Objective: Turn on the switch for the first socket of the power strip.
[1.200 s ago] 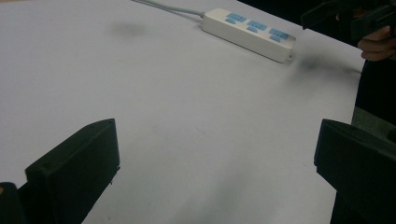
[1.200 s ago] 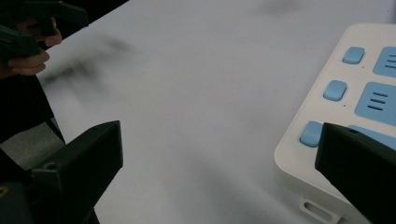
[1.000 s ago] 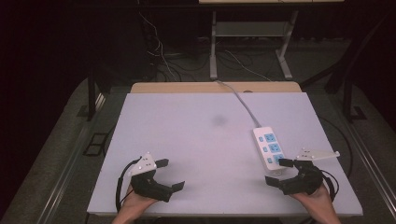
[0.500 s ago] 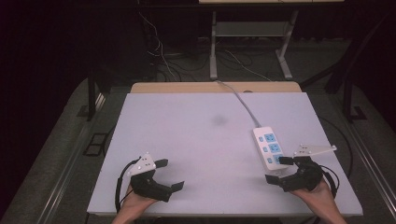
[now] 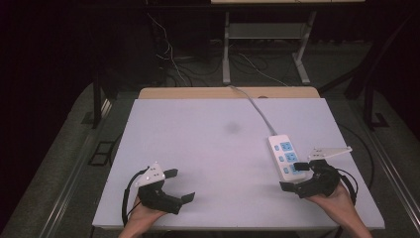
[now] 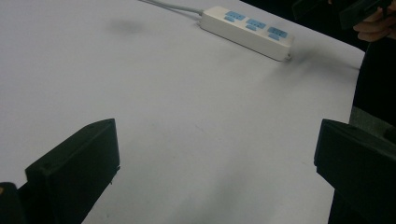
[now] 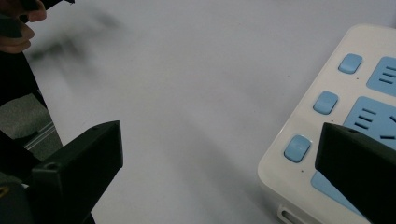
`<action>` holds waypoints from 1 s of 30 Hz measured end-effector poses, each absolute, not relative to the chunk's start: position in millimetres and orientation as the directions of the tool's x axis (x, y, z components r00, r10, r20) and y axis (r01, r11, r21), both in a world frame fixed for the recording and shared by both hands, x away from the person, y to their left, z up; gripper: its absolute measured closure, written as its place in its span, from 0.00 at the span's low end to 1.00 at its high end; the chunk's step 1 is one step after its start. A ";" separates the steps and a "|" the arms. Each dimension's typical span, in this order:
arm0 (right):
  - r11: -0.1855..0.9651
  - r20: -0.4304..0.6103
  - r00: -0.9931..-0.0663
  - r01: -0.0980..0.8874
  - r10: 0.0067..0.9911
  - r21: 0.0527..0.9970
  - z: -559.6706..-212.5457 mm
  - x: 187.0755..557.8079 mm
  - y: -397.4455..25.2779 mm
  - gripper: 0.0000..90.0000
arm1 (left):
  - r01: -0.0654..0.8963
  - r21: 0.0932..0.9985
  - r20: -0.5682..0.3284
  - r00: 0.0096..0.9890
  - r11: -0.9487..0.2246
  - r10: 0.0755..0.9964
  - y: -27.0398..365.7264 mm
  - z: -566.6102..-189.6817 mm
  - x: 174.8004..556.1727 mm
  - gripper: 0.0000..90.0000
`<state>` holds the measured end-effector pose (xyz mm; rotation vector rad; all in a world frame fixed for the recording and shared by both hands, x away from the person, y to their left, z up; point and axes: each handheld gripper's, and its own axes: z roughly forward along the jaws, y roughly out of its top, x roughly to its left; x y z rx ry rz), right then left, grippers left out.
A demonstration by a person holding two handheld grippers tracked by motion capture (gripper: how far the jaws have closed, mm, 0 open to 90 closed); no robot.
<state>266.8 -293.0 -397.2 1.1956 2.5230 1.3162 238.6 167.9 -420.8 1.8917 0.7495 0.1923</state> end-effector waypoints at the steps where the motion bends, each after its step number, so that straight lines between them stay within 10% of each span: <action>1: 0.338 0.283 -0.700 0.608 0.656 0.718 -396.7 267.6 -293.0 0.00 | 0.410 0.874 -0.200 0.792 -0.260 0.577 167.9 -420.8 238.5 0.00; 30: 0.393 0.267 -0.715 0.611 0.646 0.687 -376.3 301.5 -291.6 0.00 | 0.413 0.874 -0.204 0.790 -0.256 0.578 168.6 -421.2 239.0 0.00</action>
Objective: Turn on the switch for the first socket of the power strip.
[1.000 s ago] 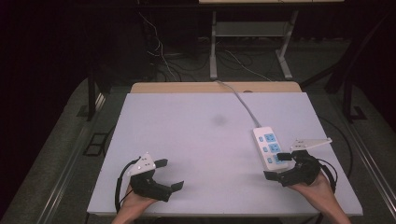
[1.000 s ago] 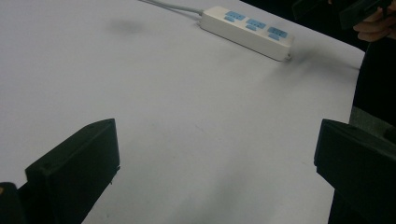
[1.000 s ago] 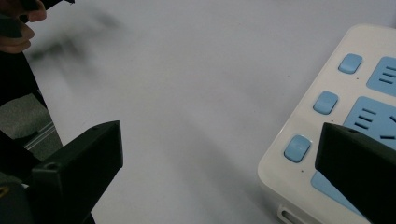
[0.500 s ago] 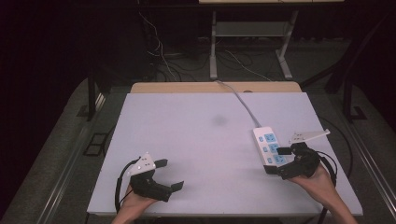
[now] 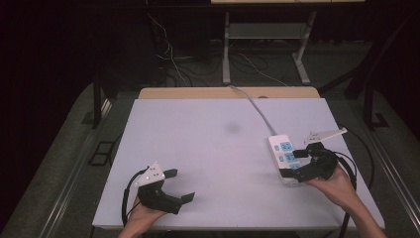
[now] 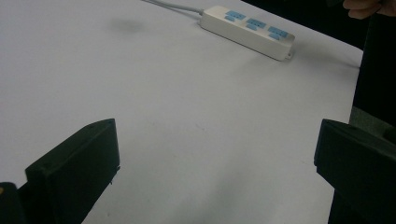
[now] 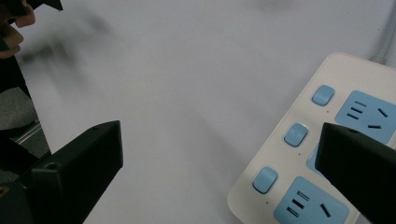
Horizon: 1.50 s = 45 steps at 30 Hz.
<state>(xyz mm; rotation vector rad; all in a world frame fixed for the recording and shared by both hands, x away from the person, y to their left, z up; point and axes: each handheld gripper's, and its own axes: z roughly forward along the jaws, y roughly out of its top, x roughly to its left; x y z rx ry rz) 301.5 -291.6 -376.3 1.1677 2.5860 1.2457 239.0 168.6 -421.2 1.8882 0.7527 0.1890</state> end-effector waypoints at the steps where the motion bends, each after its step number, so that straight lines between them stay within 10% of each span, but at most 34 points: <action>1: 0.394 0.267 -0.715 0.612 0.646 0.686 -375.6 302.3 -291.4 0.00 | 0.414 0.874 -0.206 0.790 -0.253 0.578 168.7 -421.3 239.1 0.00; 45: 0.421 0.262 -0.695 0.646 0.670 0.637 -363.0 367.8 -285.1 0.07 | 0.429 0.873 -0.225 0.777 -0.232 0.588 173.1 -422.0 241.4 0.00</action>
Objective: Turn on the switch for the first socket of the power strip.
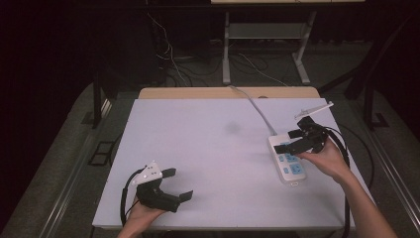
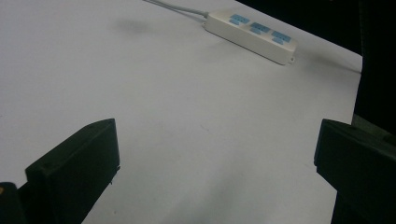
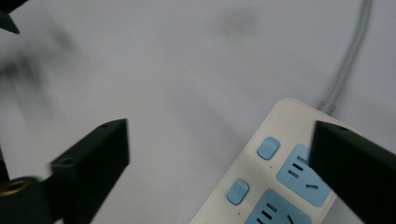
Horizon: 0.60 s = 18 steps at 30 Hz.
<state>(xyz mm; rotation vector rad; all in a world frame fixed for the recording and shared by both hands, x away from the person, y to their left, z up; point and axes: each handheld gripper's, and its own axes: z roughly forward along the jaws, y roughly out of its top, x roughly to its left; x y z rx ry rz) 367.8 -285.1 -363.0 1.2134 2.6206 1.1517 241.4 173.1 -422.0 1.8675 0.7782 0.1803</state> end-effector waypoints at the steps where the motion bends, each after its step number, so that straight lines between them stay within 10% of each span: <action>1: 0.421 0.260 -0.696 0.643 0.669 0.640 -364.3 370.1 -285.3 0.08 | 0.428 0.874 -0.224 0.777 -0.232 0.588 173.3 -421.9 241.5 0.00; 18: 0.392 0.252 -0.661 0.662 0.707 0.639 -376.3 388.4 -292.5 0.60 | 0.432 0.873 -0.230 0.774 -0.226 0.590 174.1 -422.3 242.1 0.00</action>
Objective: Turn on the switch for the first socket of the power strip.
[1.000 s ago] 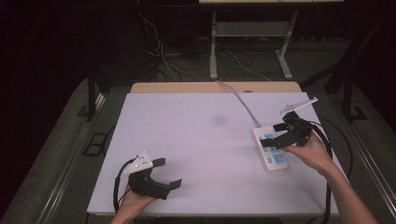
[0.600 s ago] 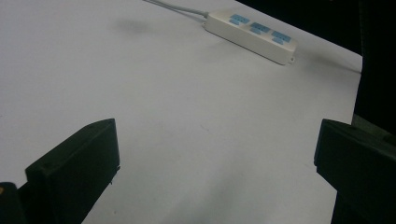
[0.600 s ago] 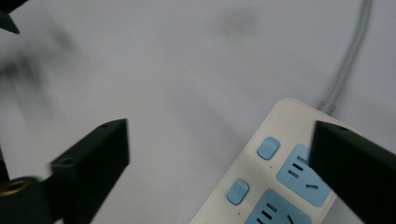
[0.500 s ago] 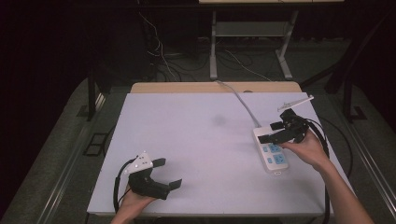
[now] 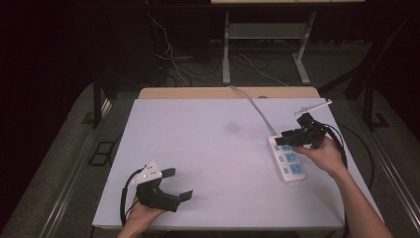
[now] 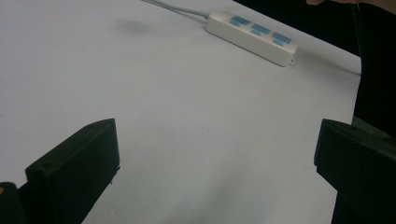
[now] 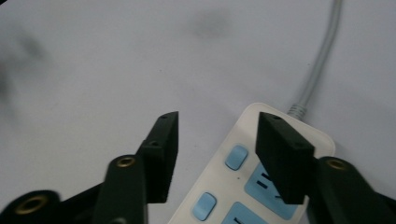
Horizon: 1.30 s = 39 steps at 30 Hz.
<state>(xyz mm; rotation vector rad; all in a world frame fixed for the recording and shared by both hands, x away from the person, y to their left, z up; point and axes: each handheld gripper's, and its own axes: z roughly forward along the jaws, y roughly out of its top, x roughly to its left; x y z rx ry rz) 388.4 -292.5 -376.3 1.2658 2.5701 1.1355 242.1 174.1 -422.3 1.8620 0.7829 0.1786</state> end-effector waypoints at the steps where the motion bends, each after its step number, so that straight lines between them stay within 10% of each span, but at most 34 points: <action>1: 0.391 0.252 -0.661 0.662 0.707 0.640 -376.9 389.4 -293.4 0.65 | 0.432 0.873 -0.231 0.774 -0.226 0.590 174.2 -422.5 242.2 0.00; 15: 0.429 0.244 -0.681 0.657 0.690 0.620 -388.9 399.2 -297.3 0.99 | 0.431 0.874 -0.229 0.774 -0.225 0.590 174.5 -422.7 242.7 0.00; 39: 0.468 0.246 -0.689 0.670 0.682 0.576 -413.0 408.1 -286.1 0.99 | 0.430 0.874 -0.227 0.774 -0.228 0.591 175.0 -422.9 243.1 0.00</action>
